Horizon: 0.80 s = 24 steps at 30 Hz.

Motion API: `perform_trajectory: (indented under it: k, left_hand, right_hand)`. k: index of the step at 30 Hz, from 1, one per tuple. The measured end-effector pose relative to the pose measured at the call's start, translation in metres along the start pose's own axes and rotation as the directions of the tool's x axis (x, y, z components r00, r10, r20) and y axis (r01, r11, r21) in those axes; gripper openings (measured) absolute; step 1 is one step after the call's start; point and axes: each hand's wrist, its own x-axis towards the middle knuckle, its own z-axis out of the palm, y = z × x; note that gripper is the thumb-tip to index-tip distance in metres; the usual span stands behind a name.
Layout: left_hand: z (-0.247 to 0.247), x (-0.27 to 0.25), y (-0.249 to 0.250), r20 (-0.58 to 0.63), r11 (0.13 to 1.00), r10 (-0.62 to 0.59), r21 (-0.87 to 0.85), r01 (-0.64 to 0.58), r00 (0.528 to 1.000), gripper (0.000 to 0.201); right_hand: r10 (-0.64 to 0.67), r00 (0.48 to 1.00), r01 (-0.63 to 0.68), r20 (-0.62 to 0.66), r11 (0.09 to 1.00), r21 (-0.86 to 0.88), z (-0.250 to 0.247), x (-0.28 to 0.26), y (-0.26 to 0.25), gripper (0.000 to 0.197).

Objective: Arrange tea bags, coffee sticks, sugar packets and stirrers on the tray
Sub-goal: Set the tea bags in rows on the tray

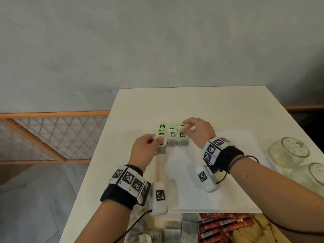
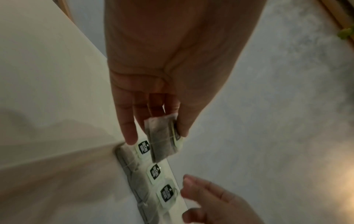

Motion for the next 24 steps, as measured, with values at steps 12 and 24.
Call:
perform_trajectory:
  k: [12, 24]
  left_hand:
    - [0.016, -0.021, 0.022, 0.106, 0.994, 0.101, -0.057, -0.095, 0.989, 0.010]
    - [-0.018, -0.005, -0.022, -0.039, 0.965, 0.065, 0.258, -0.053, 0.997, 0.007]
  right_hand:
    - [-0.138, 0.984, 0.086, 0.114, 0.923, 0.375, -0.004, -0.048, -0.028, 0.007]
    - [-0.021, 0.983, 0.004, 0.183, 0.995, 0.096, 0.040, -0.026, -0.022, 0.005]
